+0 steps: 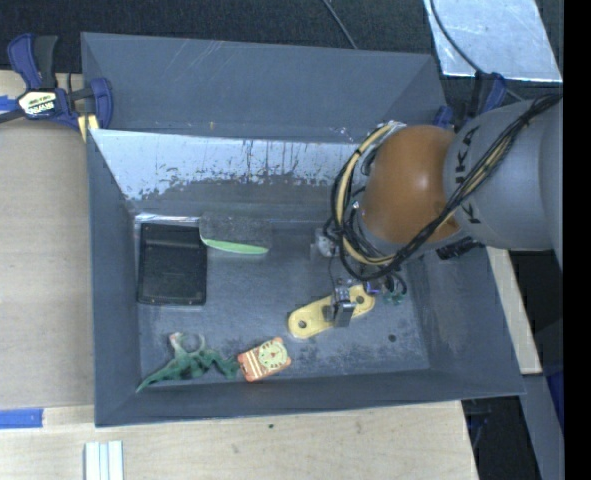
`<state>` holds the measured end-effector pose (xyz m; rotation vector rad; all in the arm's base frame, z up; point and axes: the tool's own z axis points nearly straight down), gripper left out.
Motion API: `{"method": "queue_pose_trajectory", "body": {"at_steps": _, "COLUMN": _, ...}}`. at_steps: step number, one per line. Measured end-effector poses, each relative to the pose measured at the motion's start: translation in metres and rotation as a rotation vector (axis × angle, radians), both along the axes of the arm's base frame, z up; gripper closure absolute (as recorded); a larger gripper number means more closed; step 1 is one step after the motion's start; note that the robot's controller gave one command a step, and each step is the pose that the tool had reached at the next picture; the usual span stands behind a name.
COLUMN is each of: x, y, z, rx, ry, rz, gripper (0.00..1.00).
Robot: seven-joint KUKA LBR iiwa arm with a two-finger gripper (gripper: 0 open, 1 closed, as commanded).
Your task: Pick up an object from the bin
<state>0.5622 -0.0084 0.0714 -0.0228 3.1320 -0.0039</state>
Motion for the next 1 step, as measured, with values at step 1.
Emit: {"method": "queue_pose_trajectory", "body": {"at_steps": 1, "x": 0.0089, "y": -0.0002, "z": 0.0035, "rx": 0.000, "ry": -0.026, "rz": -0.048, "gripper": 1.00}}
